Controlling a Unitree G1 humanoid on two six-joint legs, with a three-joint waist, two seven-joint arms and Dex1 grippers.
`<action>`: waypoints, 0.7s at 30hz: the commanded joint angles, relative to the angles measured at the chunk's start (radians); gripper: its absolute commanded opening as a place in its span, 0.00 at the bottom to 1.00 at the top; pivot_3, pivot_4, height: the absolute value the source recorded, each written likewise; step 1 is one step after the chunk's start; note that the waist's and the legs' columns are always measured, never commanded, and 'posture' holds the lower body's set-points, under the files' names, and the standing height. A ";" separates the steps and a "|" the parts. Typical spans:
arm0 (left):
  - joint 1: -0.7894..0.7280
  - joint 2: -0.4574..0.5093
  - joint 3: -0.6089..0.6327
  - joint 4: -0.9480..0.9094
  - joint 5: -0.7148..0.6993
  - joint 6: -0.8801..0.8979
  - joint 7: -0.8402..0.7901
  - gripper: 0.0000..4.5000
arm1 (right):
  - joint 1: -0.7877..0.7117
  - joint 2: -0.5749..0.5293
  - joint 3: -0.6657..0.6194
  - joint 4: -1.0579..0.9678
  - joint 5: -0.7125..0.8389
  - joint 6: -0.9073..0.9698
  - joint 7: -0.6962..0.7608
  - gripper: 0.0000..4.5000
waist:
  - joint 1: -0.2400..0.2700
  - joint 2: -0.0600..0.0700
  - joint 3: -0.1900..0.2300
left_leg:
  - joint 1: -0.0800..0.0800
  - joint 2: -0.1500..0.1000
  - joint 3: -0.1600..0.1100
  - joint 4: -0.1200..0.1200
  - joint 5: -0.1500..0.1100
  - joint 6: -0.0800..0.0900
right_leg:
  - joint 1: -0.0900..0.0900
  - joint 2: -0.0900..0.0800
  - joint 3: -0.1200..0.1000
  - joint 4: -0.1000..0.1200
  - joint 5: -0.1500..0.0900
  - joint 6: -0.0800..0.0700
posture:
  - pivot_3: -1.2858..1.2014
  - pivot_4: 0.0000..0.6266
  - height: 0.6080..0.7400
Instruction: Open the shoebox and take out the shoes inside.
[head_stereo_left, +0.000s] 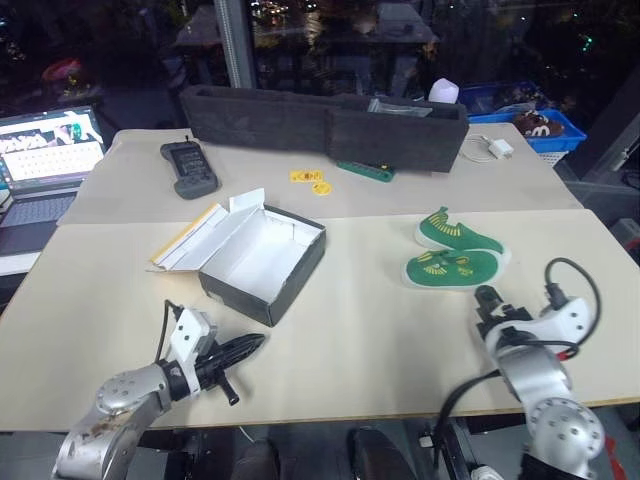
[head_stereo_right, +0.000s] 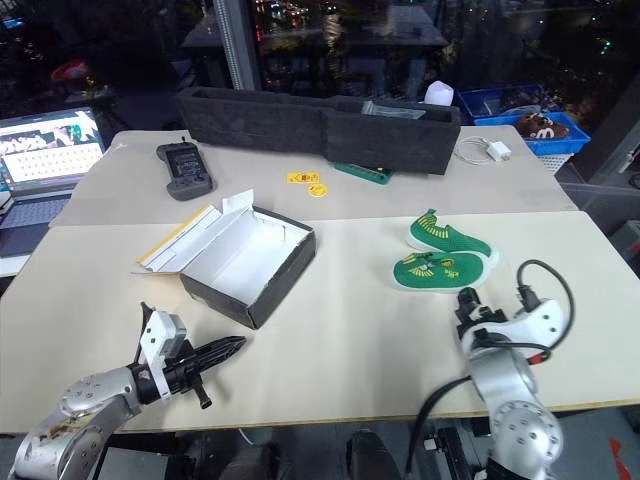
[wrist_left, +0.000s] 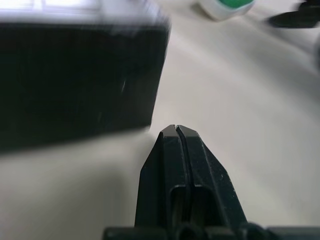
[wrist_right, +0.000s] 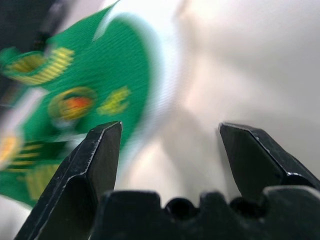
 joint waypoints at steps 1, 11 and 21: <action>0.047 -0.046 0.064 0.016 0.025 -0.070 0.063 0.00 | 0.018 -0.172 0.043 -0.101 0.023 0.104 0.101 0.86 | -0.005 0.000 0.000 | 0.001 0.000 0.001 0.000 0.000 0.000 | 0.000 0.000 0.001 0.000 -0.001 -0.002 | 0.52 0.24 0.81; 0.052 -0.242 0.265 0.201 0.157 -0.223 0.430 0.00 | 0.202 -0.642 0.356 -0.079 -0.686 -0.145 0.613 0.86 | 0.011 -0.004 -0.004 | 0.006 -0.001 0.003 0.001 0.000 0.000 | 0.007 0.000 0.004 -0.004 0.000 -0.001 | 0.52 0.24 0.81; -0.113 -0.210 0.368 0.409 0.199 -0.314 0.551 0.00 | 0.249 -0.481 0.325 0.059 -0.957 -0.315 0.650 0.86 | 0.013 -0.005 -0.004 | 0.009 -0.001 0.003 0.004 0.000 -0.001 | 0.012 0.000 0.004 -0.005 0.001 0.001 | 0.52 0.24 0.81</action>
